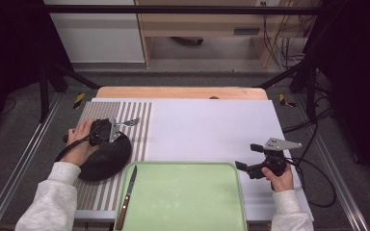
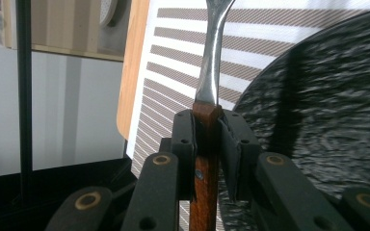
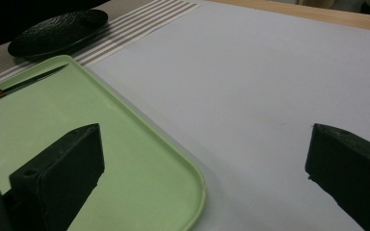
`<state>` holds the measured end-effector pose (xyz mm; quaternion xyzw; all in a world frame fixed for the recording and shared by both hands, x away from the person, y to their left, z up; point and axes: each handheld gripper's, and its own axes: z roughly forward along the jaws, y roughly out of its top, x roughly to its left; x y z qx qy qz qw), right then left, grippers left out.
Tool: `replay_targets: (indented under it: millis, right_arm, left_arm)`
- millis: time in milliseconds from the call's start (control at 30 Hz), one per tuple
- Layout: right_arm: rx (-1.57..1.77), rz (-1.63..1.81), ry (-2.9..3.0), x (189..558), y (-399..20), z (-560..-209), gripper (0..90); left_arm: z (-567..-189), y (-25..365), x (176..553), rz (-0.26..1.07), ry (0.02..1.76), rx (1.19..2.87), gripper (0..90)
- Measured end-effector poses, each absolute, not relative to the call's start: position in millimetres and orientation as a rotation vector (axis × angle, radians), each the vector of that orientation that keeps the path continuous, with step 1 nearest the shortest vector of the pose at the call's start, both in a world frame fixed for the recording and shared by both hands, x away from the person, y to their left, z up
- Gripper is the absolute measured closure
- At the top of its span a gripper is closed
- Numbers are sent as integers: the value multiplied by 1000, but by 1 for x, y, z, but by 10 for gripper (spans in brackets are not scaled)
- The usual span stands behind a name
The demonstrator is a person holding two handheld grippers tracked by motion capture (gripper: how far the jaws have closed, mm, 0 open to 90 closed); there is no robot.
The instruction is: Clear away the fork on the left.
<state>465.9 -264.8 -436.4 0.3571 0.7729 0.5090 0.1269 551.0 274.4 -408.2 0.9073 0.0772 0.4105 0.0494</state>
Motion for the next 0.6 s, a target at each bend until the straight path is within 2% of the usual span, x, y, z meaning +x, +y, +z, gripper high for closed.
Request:
replay_targets:
  millis: [600]
  right_arm:
    - [1037,1483,2251,466,-265,-436,5]
  left_arm:
    - [-402,250,510,1168,285,2715,770]
